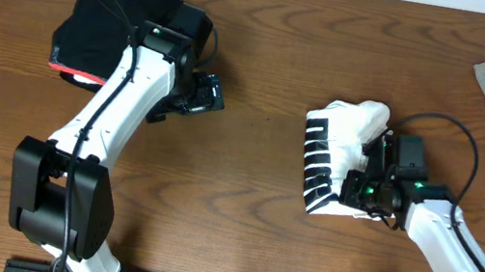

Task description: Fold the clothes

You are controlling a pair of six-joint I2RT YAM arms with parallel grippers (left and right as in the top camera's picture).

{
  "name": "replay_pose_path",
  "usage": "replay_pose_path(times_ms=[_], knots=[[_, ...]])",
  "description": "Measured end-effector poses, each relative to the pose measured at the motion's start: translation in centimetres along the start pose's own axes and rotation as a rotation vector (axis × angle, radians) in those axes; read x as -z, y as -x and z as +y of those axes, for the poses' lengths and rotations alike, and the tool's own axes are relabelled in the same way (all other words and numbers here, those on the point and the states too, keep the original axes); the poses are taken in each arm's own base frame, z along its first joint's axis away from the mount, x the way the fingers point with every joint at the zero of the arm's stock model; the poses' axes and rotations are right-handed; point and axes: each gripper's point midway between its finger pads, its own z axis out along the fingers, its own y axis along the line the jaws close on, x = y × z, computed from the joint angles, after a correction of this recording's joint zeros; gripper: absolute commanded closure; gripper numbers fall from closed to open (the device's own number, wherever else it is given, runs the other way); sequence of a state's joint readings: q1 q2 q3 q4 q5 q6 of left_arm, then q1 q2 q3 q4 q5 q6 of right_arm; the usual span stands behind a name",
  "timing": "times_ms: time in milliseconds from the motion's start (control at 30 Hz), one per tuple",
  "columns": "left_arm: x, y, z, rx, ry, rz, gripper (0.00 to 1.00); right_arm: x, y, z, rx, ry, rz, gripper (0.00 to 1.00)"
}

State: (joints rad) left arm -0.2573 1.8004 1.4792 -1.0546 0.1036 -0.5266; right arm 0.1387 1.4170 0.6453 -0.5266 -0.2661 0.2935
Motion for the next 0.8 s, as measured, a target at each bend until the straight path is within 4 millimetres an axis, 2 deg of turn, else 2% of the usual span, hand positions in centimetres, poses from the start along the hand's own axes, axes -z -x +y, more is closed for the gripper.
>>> replay_pose_path(times_ms=[67,167,300,400,467,633,700,800], knots=[[0.0,0.0,0.0,0.000,0.000,0.000,0.02,-1.1,-1.0,-0.8,-0.025,-0.019,0.035,0.99],[0.0,0.0,0.0,0.000,0.000,0.000,0.02,-1.3,-1.1,-0.7,-0.053,-0.019,0.049,0.99],[0.0,0.0,0.0,0.000,0.000,0.001,0.02,-1.0,-1.1,-0.7,-0.078,-0.034,0.081,0.99],[0.0,0.0,0.0,0.000,0.000,0.001,0.02,-0.1,-1.0,-0.5,-0.080,-0.048,0.108,0.99],[0.0,0.0,0.0,0.000,0.000,0.001,0.02,1.0,0.3,0.4,-0.062,-0.026,0.087,0.99],[0.0,0.0,0.0,0.000,0.000,0.000,0.02,4.8,5.6,4.6,0.022,0.123,-0.098,0.99],[0.0,0.0,0.0,0.000,0.000,0.001,0.02,5.5,6.5,5.6,0.046,0.164,-0.139,0.99],[0.0,0.0,0.0,0.000,0.000,0.000,0.02,5.1,6.9,6.0,0.064,0.193,-0.154,0.99]])
